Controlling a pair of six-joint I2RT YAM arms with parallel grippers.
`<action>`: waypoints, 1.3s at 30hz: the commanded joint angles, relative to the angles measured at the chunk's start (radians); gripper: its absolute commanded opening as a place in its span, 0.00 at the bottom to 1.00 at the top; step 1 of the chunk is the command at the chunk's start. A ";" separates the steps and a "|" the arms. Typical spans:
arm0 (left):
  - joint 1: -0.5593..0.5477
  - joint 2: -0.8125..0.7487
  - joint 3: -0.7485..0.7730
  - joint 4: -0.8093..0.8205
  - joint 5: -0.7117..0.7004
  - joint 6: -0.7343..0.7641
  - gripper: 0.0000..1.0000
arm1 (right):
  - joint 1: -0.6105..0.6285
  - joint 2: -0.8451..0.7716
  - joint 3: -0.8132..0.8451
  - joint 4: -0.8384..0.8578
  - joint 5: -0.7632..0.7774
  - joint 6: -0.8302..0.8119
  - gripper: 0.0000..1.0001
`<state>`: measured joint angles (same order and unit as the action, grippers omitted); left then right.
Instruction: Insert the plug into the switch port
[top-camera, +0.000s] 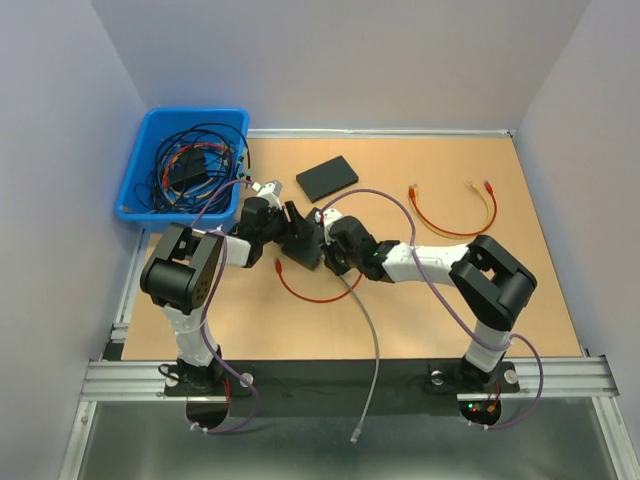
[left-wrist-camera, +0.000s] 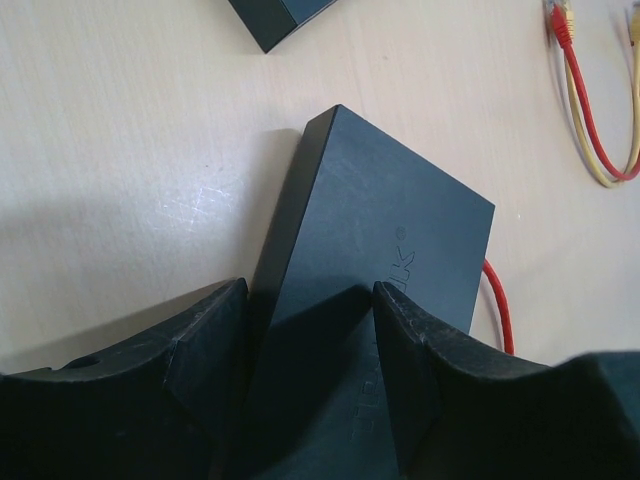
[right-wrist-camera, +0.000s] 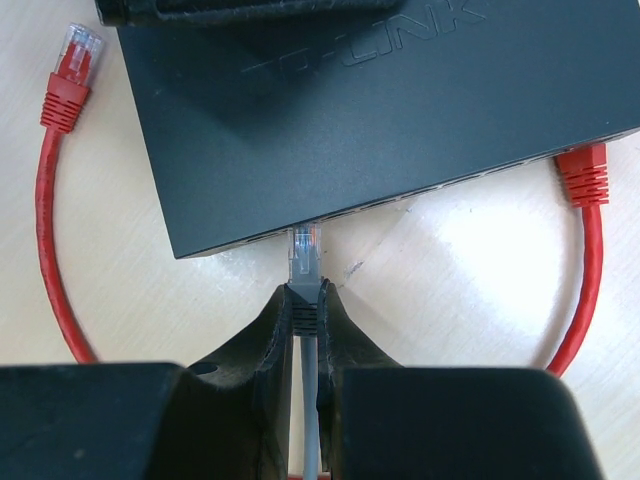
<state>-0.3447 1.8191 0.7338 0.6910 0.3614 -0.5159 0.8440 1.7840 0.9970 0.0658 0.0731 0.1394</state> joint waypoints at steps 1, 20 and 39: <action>-0.016 0.078 -0.042 -0.252 0.045 0.011 0.65 | -0.005 0.011 -0.034 0.127 -0.015 0.020 0.00; -0.013 -0.007 -0.014 -0.384 -0.047 0.020 0.68 | -0.006 -0.143 -0.147 0.129 -0.065 0.080 0.00; -0.022 -0.469 -0.048 -0.654 -0.240 -0.024 0.72 | -0.005 -0.466 -0.160 0.088 -0.639 0.193 0.00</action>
<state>-0.3588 1.4666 0.6666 0.1368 0.1730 -0.5743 0.8383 1.3792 0.8139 0.1356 -0.1913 0.2710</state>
